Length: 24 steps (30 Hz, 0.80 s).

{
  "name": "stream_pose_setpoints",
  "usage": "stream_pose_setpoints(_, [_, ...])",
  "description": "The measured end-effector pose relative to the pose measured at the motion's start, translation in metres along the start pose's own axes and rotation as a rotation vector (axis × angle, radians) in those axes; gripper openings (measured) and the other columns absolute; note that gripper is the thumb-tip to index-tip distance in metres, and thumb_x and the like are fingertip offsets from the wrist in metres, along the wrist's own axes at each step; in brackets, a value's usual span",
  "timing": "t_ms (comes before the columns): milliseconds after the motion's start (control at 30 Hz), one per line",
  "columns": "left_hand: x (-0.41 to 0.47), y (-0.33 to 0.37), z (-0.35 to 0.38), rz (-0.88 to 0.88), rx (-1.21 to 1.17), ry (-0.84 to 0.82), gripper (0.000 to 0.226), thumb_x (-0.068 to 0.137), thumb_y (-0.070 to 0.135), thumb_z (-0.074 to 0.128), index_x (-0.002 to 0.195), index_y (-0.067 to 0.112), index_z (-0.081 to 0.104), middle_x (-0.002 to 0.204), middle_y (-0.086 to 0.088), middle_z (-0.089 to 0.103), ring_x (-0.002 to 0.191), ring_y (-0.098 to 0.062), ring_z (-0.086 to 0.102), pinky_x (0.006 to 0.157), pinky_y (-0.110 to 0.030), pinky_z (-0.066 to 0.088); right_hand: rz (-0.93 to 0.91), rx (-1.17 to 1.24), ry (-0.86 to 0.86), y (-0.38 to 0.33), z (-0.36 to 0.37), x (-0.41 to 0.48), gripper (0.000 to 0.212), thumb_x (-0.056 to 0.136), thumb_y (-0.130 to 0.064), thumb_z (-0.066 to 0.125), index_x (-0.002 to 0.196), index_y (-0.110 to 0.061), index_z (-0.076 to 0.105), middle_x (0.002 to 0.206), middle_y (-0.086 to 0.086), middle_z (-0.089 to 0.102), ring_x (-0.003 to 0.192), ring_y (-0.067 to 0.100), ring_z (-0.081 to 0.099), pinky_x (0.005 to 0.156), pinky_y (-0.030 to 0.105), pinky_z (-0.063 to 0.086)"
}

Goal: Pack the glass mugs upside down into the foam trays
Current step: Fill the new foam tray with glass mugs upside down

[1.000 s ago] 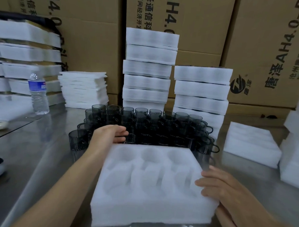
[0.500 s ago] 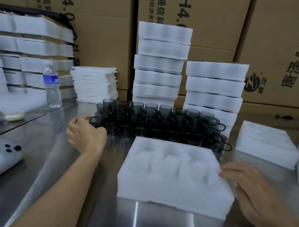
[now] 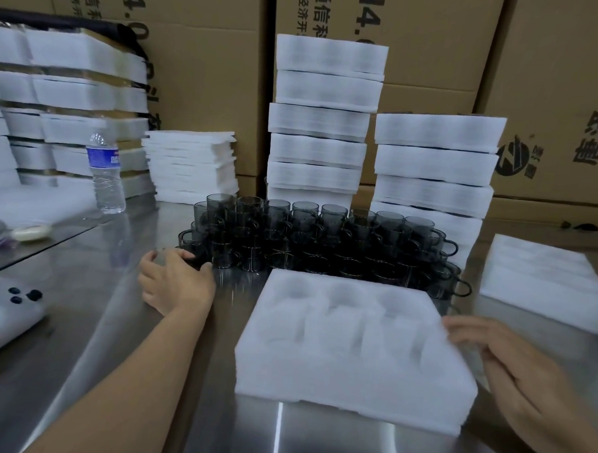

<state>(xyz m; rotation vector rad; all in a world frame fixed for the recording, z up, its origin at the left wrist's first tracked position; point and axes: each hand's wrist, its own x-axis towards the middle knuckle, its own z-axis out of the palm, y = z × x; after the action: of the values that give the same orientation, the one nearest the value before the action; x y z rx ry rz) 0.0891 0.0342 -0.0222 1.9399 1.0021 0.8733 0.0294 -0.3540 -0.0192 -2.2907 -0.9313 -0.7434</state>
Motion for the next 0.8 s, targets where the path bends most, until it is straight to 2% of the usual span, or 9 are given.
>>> stream_pose_setpoints(200, [-0.002,0.004,-0.002,0.04,-0.075,0.086,0.014,0.088,0.023,0.065,0.096,0.018,0.054,0.137,-0.01,0.044,0.128,-0.034,0.036,0.106,-0.046,0.026,-0.01,0.048,0.2,-0.012,-0.007,0.021,0.034,0.087,-0.019,0.032,0.095,-0.031,0.062,0.119,-0.024,0.058,0.112,0.004,0.056,0.091,0.022,0.042])
stream_pose_setpoints(300, [-0.01,0.013,-0.007,0.227,-0.181,0.17,0.015,0.086,0.023,0.066,0.089,0.018,0.053,0.126,-0.01,0.054,0.121,-0.032,0.043,0.101,-0.045,0.031,0.024,0.101,0.226,-0.026,-0.012,0.044,0.028,0.09,-0.018,0.039,0.092,-0.031,0.063,0.113,-0.027,0.06,0.108,-0.002,0.056,0.087,0.011,0.041])
stream_pose_setpoints(367, [-0.019,0.023,-0.01,0.396,-0.32,0.137,0.022,0.084,0.021,0.069,0.079,0.023,0.048,0.126,-0.009,0.054,0.122,-0.03,0.044,0.102,-0.044,0.033,0.093,0.206,0.105,-0.041,-0.012,0.061,0.022,0.097,-0.024,0.045,0.093,-0.035,0.063,0.109,-0.027,0.061,0.105,-0.005,0.056,0.085,0.008,0.041])
stream_pose_setpoints(433, [-0.03,0.034,-0.011,0.523,-0.464,0.024,0.03,0.082,0.021,0.071,0.074,0.033,0.045,0.127,-0.005,0.054,0.12,-0.027,0.047,0.101,-0.044,0.038,0.194,0.229,-0.226,-0.055,-0.009,0.074,0.022,0.089,-0.053,0.043,0.095,-0.042,0.061,0.109,-0.032,0.06,0.104,-0.011,0.054,0.082,0.009,0.041])
stream_pose_setpoints(500, [-0.042,0.045,-0.012,0.581,-0.62,-0.131,0.032,0.08,0.022,0.073,0.072,0.039,0.047,0.13,0.004,0.052,0.122,-0.02,0.049,0.101,-0.045,0.042,0.166,0.059,-0.556,-0.06,-0.004,0.08,0.044,0.071,-0.074,0.03,0.093,-0.047,0.056,0.113,-0.038,0.054,0.107,-0.016,0.048,0.082,0.005,0.037])
stream_pose_setpoints(533, [-0.049,0.05,-0.014,0.6,-0.696,-0.219,0.031,0.078,0.024,0.073,0.071,0.041,0.048,0.131,0.009,0.051,0.124,-0.016,0.049,0.101,-0.045,0.044,0.14,-0.009,-0.651,-0.063,-0.002,0.081,0.048,0.068,-0.079,0.025,0.09,-0.048,0.054,0.116,-0.038,0.051,0.108,-0.016,0.046,0.084,0.005,0.036])
stream_pose_setpoints(667, [-0.076,0.06,-0.019,0.709,-0.794,-0.577,0.019,0.068,0.037,0.074,0.074,0.037,0.056,0.135,0.023,0.049,0.126,-0.003,0.047,0.102,-0.046,0.044,0.217,-0.118,-0.732,-0.07,-0.013,0.088,0.06,0.063,-0.084,0.02,0.083,-0.041,0.057,0.109,-0.025,0.059,0.1,-0.005,0.053,0.092,0.027,0.044])
stream_pose_setpoints(733, [-0.089,0.06,-0.017,0.77,-0.732,-0.701,0.022,0.067,0.039,0.074,0.08,0.038,0.057,0.136,0.022,0.049,0.127,-0.001,0.047,0.102,-0.046,0.044,0.243,-0.24,-0.718,-0.072,-0.021,0.094,0.072,0.062,-0.083,0.018,0.082,-0.029,0.06,0.092,-0.014,0.064,0.083,-0.001,0.056,0.083,0.03,0.048])
stream_pose_setpoints(800, [-0.099,0.059,-0.014,0.803,-0.728,-0.788,0.033,0.07,0.032,0.077,0.094,0.039,0.055,0.135,0.022,0.051,0.126,0.0,0.047,0.097,-0.038,0.049,0.245,-0.308,-0.64,-0.074,-0.027,0.103,0.07,0.071,-0.078,0.021,0.076,-0.019,0.059,0.079,-0.005,0.064,0.071,0.008,0.057,0.075,0.034,0.05])
